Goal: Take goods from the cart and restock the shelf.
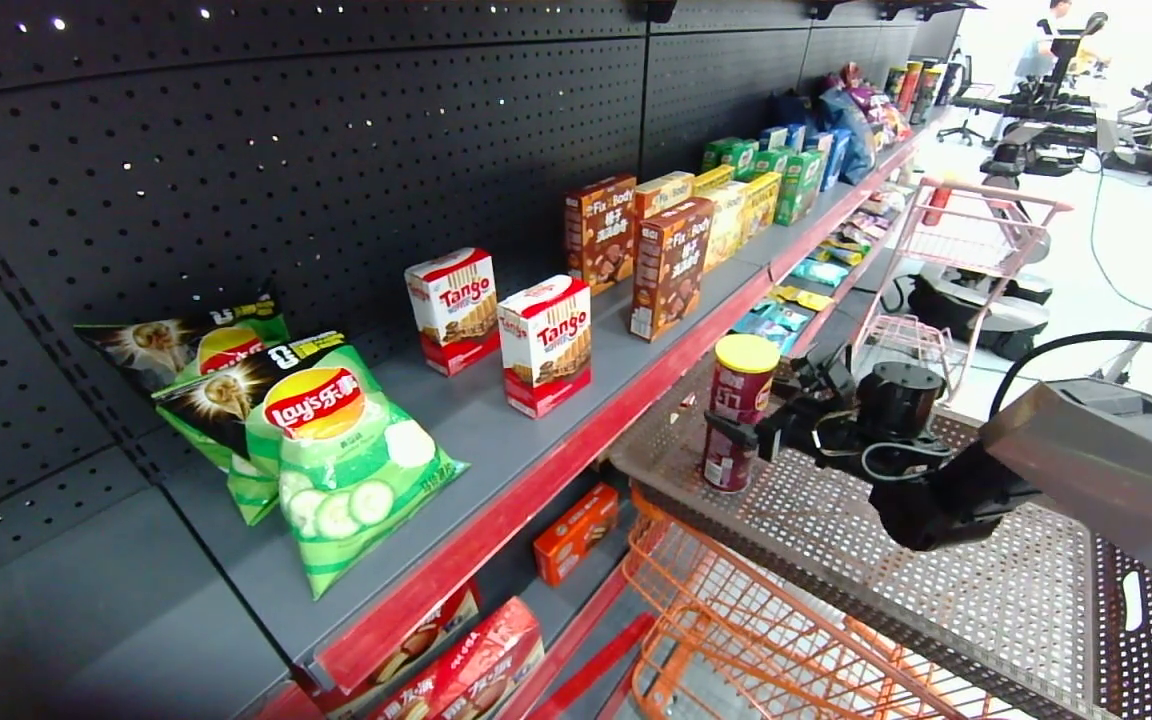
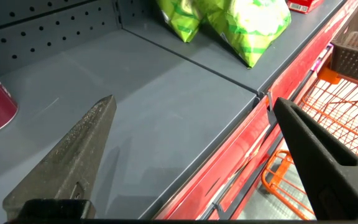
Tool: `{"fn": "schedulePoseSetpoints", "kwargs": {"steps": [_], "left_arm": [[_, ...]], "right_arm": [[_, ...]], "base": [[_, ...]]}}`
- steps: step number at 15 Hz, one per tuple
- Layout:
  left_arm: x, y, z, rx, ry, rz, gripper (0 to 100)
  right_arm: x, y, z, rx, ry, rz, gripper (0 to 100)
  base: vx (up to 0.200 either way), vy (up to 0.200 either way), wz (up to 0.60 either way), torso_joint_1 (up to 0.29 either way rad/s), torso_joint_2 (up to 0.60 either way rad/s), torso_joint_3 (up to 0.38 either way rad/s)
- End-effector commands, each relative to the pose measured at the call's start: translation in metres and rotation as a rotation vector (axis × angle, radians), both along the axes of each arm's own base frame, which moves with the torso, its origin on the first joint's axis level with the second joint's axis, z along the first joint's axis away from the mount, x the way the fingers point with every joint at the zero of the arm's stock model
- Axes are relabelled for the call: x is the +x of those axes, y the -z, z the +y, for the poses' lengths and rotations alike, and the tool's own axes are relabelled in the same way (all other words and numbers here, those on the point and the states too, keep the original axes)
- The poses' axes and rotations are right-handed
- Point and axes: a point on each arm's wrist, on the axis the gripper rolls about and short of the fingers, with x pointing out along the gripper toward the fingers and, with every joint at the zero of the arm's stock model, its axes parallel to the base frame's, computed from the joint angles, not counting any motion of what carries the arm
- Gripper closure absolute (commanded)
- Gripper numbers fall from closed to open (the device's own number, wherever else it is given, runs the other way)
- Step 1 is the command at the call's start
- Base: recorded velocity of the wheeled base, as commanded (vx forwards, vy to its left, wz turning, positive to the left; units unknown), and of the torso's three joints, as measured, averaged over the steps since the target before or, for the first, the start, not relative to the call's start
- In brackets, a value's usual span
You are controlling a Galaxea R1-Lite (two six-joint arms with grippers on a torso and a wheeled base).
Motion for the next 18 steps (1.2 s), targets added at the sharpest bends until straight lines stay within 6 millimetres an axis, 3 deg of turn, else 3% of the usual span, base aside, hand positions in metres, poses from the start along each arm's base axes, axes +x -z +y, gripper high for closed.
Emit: {"fn": "schedulePoseSetpoints", "kwargs": {"steps": [1,5,6,9,15,17,18], "left_arm": [[0.000,0.000,0.000,0.000,0.000,-0.001,0],[0.000,0.000,0.000,0.000,0.000,-0.001,0],[0.000,0.000,0.000,0.000,0.000,-0.001,0],[0.000,0.000,0.000,0.000,0.000,-0.001,0],[0.000,0.000,0.000,0.000,0.000,-0.001,0],[0.000,0.000,0.000,0.000,0.000,-0.001,0],[0.000,0.000,0.000,0.000,0.000,-0.001,0]], "right_arm": [[0.004,0.010,0.007,-0.002,-0.013,0.012,0],[0.004,0.016,0.013,-0.004,-0.039,0.019,0],[0.005,0.014,0.013,-0.003,-0.063,0.013,100],[0.003,0.009,0.010,-0.007,-0.066,0.011,100],[-0.035,-0.069,-0.009,-0.009,0.040,0.023,100],[-0.065,-0.105,-0.022,-0.003,0.095,-0.010,100],[-0.066,-0.106,-0.022,-0.002,0.098,-0.012,100]], "base": [[0.000,0.000,0.00,0.000,0.00,0.000],[0.000,0.000,0.00,0.000,0.00,0.000],[0.000,0.000,0.00,0.000,0.00,0.000],[0.000,0.000,0.00,0.000,0.00,0.000],[0.000,0.000,0.00,0.000,0.00,0.000],[0.000,0.000,0.00,0.000,0.00,0.000],[0.000,0.000,0.00,0.000,0.00,0.000]]}}
